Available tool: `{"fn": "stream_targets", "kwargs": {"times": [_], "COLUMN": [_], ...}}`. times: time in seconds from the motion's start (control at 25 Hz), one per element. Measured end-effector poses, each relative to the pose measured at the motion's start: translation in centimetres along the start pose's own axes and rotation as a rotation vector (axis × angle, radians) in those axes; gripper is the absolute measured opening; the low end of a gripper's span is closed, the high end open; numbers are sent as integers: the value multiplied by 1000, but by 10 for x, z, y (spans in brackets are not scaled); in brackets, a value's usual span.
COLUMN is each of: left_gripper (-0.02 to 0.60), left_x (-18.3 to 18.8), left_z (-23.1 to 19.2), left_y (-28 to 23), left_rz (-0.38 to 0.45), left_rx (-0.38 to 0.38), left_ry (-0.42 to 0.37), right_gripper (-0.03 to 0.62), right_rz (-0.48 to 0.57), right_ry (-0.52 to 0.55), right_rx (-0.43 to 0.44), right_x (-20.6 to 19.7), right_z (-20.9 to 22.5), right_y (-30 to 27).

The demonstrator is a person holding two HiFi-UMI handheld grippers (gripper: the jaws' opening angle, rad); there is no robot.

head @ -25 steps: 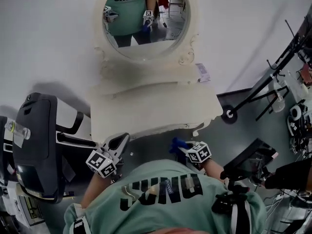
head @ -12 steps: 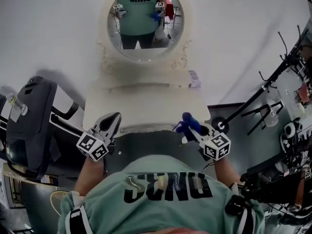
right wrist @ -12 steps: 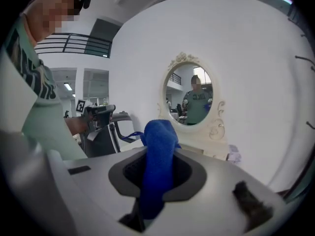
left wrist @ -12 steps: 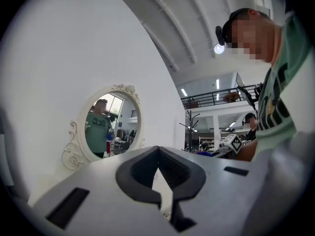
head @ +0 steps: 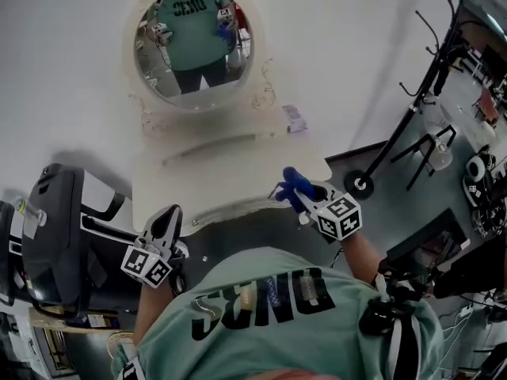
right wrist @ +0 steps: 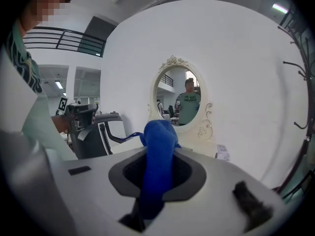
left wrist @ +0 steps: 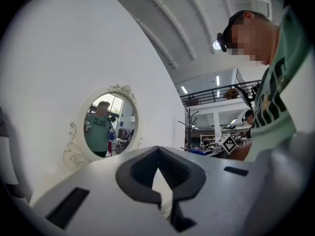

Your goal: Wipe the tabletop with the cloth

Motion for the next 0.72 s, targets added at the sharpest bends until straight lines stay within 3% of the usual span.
{"fn": "stream_targets", "kwargs": {"times": [0.2,0.72], "left_gripper": [5,5], "left_x": [-2,-8], "left_z": [-2,-9], "left_y": [4,-3], "left_rz": [4,-12], "left_rx": [30,6], "left_ry": [26,31], "right_gripper": [60,60], "right_rz": [-25,-36], "right_ry": [48,73], "right_rx": [12,27], "right_x": [2,7], "right_z": [-4,-13], "right_y": [-4,-19]}}
Point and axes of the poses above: the fingertips, and each gripper's own axes: y backward along the fingers, z to its right, x out of its top, the point moved 8 cm from there along y, backward along the fingers, and after that the axes turned 8 degrees about -z, right-handed, at the moved point
